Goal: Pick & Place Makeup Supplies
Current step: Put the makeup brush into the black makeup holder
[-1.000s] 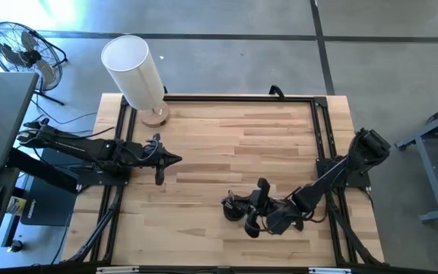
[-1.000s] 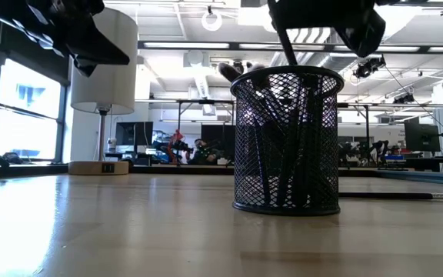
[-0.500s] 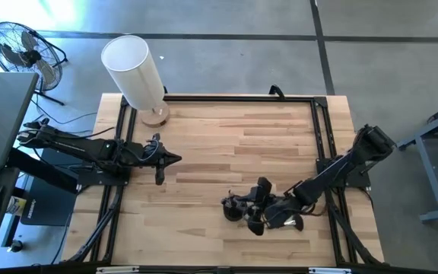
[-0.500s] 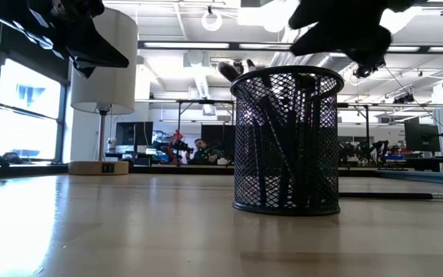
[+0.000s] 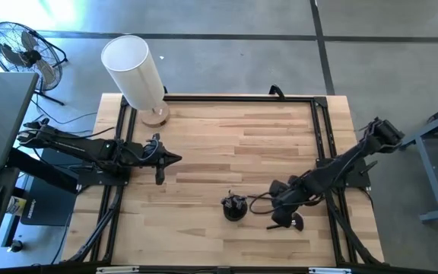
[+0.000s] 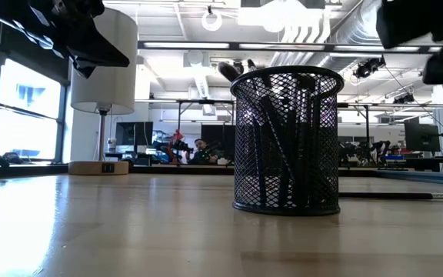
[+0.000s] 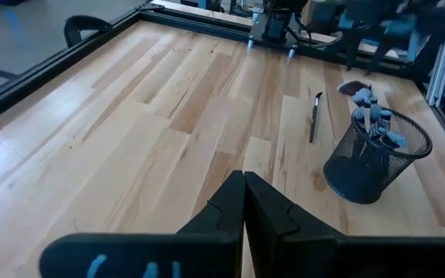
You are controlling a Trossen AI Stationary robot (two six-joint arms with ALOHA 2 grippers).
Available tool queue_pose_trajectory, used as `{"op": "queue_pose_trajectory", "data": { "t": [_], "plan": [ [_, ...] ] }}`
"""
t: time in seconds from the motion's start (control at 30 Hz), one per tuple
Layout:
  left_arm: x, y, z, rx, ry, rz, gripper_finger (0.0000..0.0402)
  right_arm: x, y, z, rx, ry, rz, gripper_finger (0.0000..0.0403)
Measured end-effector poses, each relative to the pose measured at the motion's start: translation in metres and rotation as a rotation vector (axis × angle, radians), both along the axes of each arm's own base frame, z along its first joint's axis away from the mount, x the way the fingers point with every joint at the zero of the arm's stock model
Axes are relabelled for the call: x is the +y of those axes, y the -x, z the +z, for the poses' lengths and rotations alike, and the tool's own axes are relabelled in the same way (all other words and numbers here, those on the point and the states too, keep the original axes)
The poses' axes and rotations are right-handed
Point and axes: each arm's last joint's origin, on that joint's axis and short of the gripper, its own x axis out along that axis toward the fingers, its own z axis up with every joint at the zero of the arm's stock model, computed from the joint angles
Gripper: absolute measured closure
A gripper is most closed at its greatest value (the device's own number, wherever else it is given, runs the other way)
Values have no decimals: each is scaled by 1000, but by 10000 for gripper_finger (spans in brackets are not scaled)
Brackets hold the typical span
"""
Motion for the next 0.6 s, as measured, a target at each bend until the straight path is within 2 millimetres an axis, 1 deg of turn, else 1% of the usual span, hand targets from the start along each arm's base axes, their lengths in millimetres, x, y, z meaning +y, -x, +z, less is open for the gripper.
{"op": "queue_pose_trajectory", "data": {
  "t": [0.1,0.23,0.33,0.47,0.6],
  "plan": [
    [0,0,0,-3,14,7,401,-2,1,-9,71,43,67,264],
    [0,0,0,-6,30,19,401,-3,-6,-22,108,81,147,264],
    [0,0,0,-8,29,26,401,-5,-10,-36,154,96,198,268],
    [1,0,0,-10,26,37,401,-12,-13,-57,207,99,213,284],
    [1,0,0,-11,26,37,401,-22,-11,-71,230,93,203,300]
  ]
}}
